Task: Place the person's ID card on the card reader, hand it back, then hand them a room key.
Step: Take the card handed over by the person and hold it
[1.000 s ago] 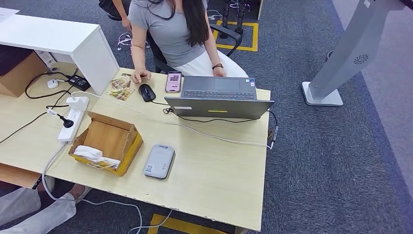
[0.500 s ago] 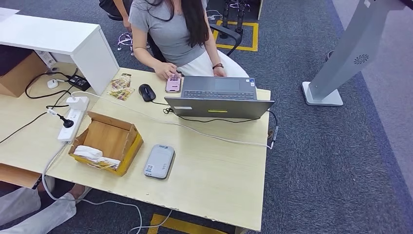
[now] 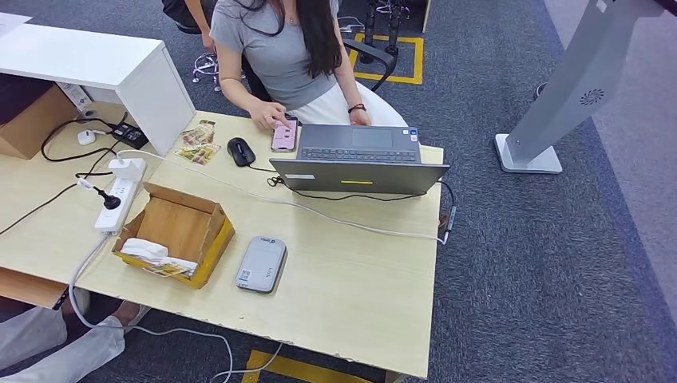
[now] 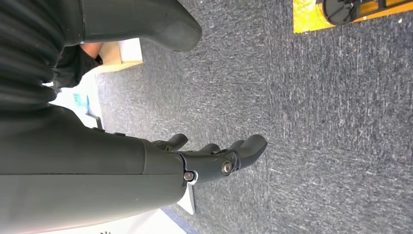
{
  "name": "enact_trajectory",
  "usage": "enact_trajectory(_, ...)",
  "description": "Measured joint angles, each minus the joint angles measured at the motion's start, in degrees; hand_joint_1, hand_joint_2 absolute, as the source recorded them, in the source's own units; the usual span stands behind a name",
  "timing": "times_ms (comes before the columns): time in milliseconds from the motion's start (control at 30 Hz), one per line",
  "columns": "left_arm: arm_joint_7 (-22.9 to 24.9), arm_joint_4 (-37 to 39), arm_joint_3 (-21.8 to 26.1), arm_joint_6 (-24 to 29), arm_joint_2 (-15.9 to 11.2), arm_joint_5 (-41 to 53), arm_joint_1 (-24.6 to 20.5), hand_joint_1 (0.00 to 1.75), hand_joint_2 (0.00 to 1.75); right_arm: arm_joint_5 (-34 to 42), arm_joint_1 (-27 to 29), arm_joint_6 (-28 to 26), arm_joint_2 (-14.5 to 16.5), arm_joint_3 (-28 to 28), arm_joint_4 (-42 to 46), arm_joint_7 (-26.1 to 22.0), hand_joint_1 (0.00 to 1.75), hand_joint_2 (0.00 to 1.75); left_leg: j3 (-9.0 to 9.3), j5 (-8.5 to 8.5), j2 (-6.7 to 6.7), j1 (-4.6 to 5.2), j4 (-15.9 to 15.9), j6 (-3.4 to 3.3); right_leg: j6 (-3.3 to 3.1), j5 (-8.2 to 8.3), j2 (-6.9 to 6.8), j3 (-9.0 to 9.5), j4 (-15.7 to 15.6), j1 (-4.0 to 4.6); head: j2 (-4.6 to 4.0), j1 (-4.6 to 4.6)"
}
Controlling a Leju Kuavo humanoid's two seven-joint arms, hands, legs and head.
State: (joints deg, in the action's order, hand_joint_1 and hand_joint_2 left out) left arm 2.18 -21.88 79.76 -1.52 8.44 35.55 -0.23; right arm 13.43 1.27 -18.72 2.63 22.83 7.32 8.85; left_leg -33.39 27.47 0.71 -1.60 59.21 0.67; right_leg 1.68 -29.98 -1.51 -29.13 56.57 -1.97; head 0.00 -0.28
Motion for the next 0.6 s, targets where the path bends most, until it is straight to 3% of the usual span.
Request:
enact_trajectory(133, 4.4, 3.1, -8.1, 4.3, -1.3, 11.3, 0.7, 0.00, 1.75, -0.6, -0.1, 0.2, 0.0, 0.5, 0.0, -0.3, 0.00, 1.75, 0.00, 0.00, 0.00, 0.00, 0.0, 0.00, 0.00, 0.00, 0.00, 0.00, 0.0, 0.00, 0.00, 0.00)
enact_trajectory(300, 5.1, 5.4, -14.6, 4.9, -2.0, 14.6, 0.9, 0.00, 1.75, -0.3, -0.2, 0.5, -0.1, 1.1, 0.0, -1.0, 0.00, 1.75, 0.01, -0.01, 0.00, 0.00, 0.0, 0.00, 0.00, 0.01, 0.00, -0.01, 0.0, 0.00, 0.00, 0.01)
enact_trajectory(367, -0.7, 3.0, -14.0, 2.4, -1.3, 8.2, 0.9, 0.00, 1.75, 1.0, -0.2, -0.1, -0.1, 1.1, 0.0, -2.0, 0.00, 1.75, 0.00, -0.05, 0.01, -0.03, 0.0, 0.01, -0.01, 0.04, 0.00, -0.06, 0.0, 0.01, 0.00, 0.01)
enact_trajectory(500, -22.7, -16.2, -8.3, -5.0, 3.8, -15.3, 0.6, 0.00, 1.75, 2.9, -0.1, -1.6, 0.2, 1.0, -0.2, -3.6, 0.00, 1.75, -0.08, -0.10, 0.01, -0.14, 0.0, 0.05, -0.09, 0.10, 0.00, -0.03, 0.0, 0.14, 0.00, 0.16)
enact_trajectory(600, -27.1, -30.6, -9.6, 1.3, 6.4, -27.3, 2.2, 0.00, 1.75, 3.5, 0.0, -1.8, 0.5, 1.0, -0.3, -3.7, 0.00, 1.75, 0.02, -0.09, 0.20, -0.14, 0.0, 0.08, -0.16, 0.15, 0.18, 0.04, 0.0, 0.15, 0.00, 0.10)
